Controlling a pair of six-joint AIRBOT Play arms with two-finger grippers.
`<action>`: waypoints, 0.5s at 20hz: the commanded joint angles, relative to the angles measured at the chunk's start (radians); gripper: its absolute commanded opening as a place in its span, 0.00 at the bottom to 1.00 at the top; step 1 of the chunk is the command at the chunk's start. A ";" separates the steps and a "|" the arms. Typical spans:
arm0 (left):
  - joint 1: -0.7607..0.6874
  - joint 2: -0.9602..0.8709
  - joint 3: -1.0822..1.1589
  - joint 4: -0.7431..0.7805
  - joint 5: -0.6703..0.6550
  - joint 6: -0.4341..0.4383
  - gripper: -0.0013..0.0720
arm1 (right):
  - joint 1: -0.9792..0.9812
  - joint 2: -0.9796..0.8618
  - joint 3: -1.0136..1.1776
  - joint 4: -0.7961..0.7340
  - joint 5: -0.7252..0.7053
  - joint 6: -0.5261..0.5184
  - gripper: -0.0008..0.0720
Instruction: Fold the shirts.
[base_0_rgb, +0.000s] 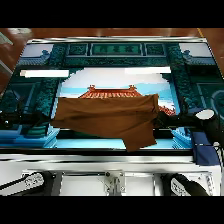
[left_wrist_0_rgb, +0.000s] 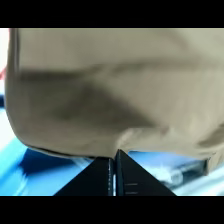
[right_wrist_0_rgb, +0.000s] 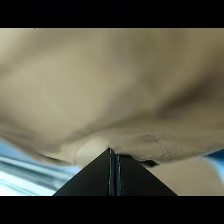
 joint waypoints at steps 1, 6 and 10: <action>-0.002 0.015 0.097 -0.022 0.005 -0.019 0.07 | 0.037 0.005 0.109 0.082 -0.066 0.000 0.10; -0.001 0.002 0.159 -0.093 0.105 -0.024 0.07 | 0.060 -0.115 0.231 0.107 -0.184 0.014 0.10; -0.068 -0.063 0.186 -0.138 0.217 -0.015 0.07 | 0.060 -0.260 0.312 0.114 -0.264 0.010 0.10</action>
